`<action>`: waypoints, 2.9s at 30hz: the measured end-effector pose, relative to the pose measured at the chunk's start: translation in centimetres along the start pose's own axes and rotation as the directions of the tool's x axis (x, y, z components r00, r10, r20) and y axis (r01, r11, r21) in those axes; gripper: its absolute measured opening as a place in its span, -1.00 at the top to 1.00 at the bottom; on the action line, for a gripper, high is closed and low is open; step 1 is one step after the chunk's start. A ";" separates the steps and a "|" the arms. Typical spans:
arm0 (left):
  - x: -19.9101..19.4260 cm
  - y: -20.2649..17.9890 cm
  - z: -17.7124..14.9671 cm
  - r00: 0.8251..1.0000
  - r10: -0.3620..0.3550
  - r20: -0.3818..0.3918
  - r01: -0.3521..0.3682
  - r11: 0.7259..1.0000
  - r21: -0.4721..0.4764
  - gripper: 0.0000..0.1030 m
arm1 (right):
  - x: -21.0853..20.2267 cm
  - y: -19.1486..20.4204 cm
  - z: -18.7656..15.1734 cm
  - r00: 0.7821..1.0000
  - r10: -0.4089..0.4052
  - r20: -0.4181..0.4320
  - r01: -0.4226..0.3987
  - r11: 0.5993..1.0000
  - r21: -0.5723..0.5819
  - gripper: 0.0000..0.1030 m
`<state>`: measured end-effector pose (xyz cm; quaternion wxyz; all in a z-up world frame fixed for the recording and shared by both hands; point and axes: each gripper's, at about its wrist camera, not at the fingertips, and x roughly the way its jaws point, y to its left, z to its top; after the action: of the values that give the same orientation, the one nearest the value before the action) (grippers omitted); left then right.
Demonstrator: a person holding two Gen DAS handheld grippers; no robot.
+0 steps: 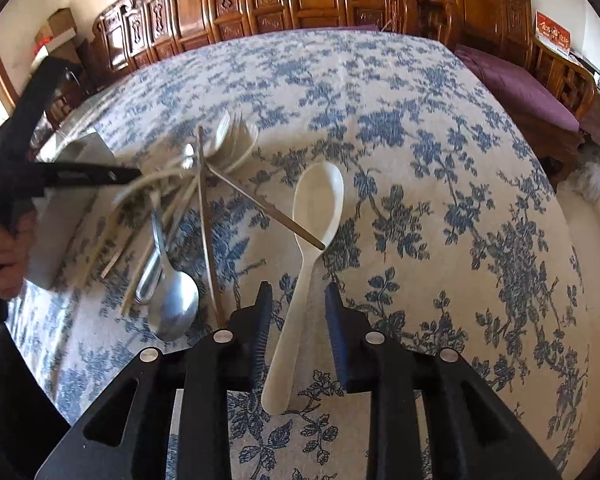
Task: Organize utensils
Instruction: 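Carry both items over the grey tray and open both tools to drop them in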
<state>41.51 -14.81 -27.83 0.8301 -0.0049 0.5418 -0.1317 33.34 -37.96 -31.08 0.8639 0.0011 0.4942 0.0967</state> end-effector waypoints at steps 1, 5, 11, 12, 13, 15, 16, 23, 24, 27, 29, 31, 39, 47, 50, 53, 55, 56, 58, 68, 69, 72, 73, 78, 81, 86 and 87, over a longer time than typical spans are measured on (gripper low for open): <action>-0.6 0.3 0.0 1.000 0.001 0.014 -0.001 1.000 -0.004 0.93 | 0.0 0.1 -0.1 1.000 -0.009 0.009 0.009 1.000 -0.008 0.43; -3.0 0.9 0.3 0.998 0.013 0.069 -0.012 1.000 -0.010 0.93 | 0.1 0.1 -0.1 0.998 -0.065 0.012 0.065 0.998 -0.024 0.80; -6.5 1.7 0.4 0.990 0.022 0.137 -0.020 1.000 -0.011 0.93 | -0.9 -1.4 -0.2 0.997 -0.077 0.017 0.077 0.997 0.021 0.81; -7.2 1.9 0.5 0.988 0.022 0.150 -0.020 1.000 -0.014 0.93 | -1.2 -1.6 -0.1 0.997 -0.078 0.024 0.077 0.997 0.029 0.81; -7.8 2.0 0.5 0.987 0.021 0.158 -0.019 1.000 -0.014 0.93 | -1.5 -1.6 -0.1 0.996 -0.080 0.031 0.079 0.996 0.031 0.81; -8.8 2.0 0.4 0.985 0.015 0.171 -0.014 1.000 -0.011 0.93 | -2.7 -1.6 0.2 0.995 -0.082 0.056 0.080 0.996 0.033 0.81; -9.4 2.0 0.4 0.984 0.015 0.180 -0.015 1.000 -0.007 0.93 | -3.3 -1.5 0.3 0.994 -0.079 0.071 0.077 0.996 0.036 0.81; -13.1 2.1 -0.1 0.974 0.023 0.225 -0.025 1.000 0.008 0.93 | -7.0 0.5 1.4 0.988 -0.047 0.148 0.045 0.999 0.016 0.81; -13.4 2.2 -0.1 0.973 0.025 0.230 -0.028 1.000 0.010 0.93 | -7.5 1.1 1.6 0.987 -0.036 0.159 0.035 0.999 0.010 0.81; -14.8 3.0 -0.3 0.968 0.031 0.249 -0.034 0.999 0.008 0.93 | -8.6 3.1 2.2 0.983 -0.006 0.183 0.009 1.000 -0.018 0.81; -15.7 4.1 -0.4 0.965 0.037 0.261 -0.037 0.999 -0.001 0.93 | -9.0 4.7 2.5 0.981 0.019 0.192 -0.011 0.999 -0.039 0.81; -16.2 5.2 -0.6 0.962 0.043 0.269 -0.042 0.999 -0.007 0.93 | -9.1 6.0 2.8 0.980 0.040 0.194 -0.030 0.998 -0.057 0.81; -15.7 10.0 -1.6 0.960 0.088 0.264 -0.084 0.996 -0.027 0.93 | -8.2 11.8 4.1 0.975 0.119 0.187 -0.096 0.987 -0.126 0.81; -11.7 12.2 -4.0 0.975 0.091 0.201 -0.089 0.996 -0.022 0.93 | -6.4 15.4 4.6 0.975 0.150 0.162 -0.123 0.978 -0.166 0.81; -10.2 12.4 -4.9 0.979 0.094 0.180 -0.094 0.996 -0.009 0.93 | -5.8 16.1 4.9 0.976 0.154 0.154 -0.127 0.977 -0.174 0.80; -9.1 12.4 -5.2 0.982 0.092 0.168 -0.093 0.996 0.002 0.93 | -5.1 16.7 5.3 0.977 0.155 0.145 -0.128 0.975 -0.182 0.80; -8.4 12.4 -5.4 0.984 0.086 0.155 -0.088 0.996 0.007 0.93 | -4.7 17.1 5.4 0.978 0.150 0.142 -0.122 0.974 -0.191 0.80; -8.0 12.5 -5.4 0.986 0.076 0.147 -0.078 0.997 0.008 0.93 | -4.6 17.2 5.5 0.979 0.148 0.142 -0.119 0.973 -0.196 0.80; -7.6 12.5 -5.4 0.988 0.063 0.140 -0.064 0.998 0.005 0.93 | -4.3 17.6 5.7 0.980 0.143 0.140 -0.114 0.973 -0.201 0.80; -8.3 12.7 -5.0 0.986 0.045 0.159 -0.046 0.999 0.006 0.91 | -3.5 19.6 6.7 0.978 0.162 0.134 -0.131 0.969 -0.210 0.80; -8.7 12.8 -4.9 0.984 0.043 0.171 -0.044 0.999 0.007 0.91 | -3.5 19.9 6.7 0.977 0.167 0.133 -0.137 0.968 -0.211 0.80; -10.0 13.7 -4.8 0.978 0.054 0.202 -0.056 0.998 0.001 0.91 | -3.2 21.5 7.0 0.974 0.190 0.126 -0.160 0.963 -0.219 0.80; -10.5 14.1 -4.8 0.975 0.061 0.213 -0.061 0.998 -0.007 0.91 | -3.0 22.2 7.1 0.972 0.199 0.123 -0.168 0.960 -0.224 0.80; -12.3 16.7 -4.7 0.964 0.092 0.251 -0.081 0.995 -0.055 0.91 | -1.8 25.5 7.8 0.967 0.236 0.100 -0.206 0.948 -0.244 0.80; -13.1 18.1 -4.8 0.956 0.128 0.265 -0.112 0.991 -0.073 0.91 | -0.7 27.6 8.1 0.965 0.252 0.077 -0.226 0.942 -0.247 0.80; -13.7 19.8 -4.8 0.950 0.152 0.273 -0.128 0.986 -0.104 0.91 | 1.7 29.8 8.2 0.969 0.244 0.029 -0.230 0.944 -0.238 0.80; -13.9 20.1 -4.8 0.949 0.158 0.275 -0.133 0.985 -0.108 0.91 | 2.1 30.0 8.2 0.970 0.241 0.021 -0.229 0.945 -0.235 0.80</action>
<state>36.17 8.31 -20.40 0.9052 -0.0203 0.4221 -0.0442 36.38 -7.37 -25.74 0.8524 -0.0382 0.4546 0.2557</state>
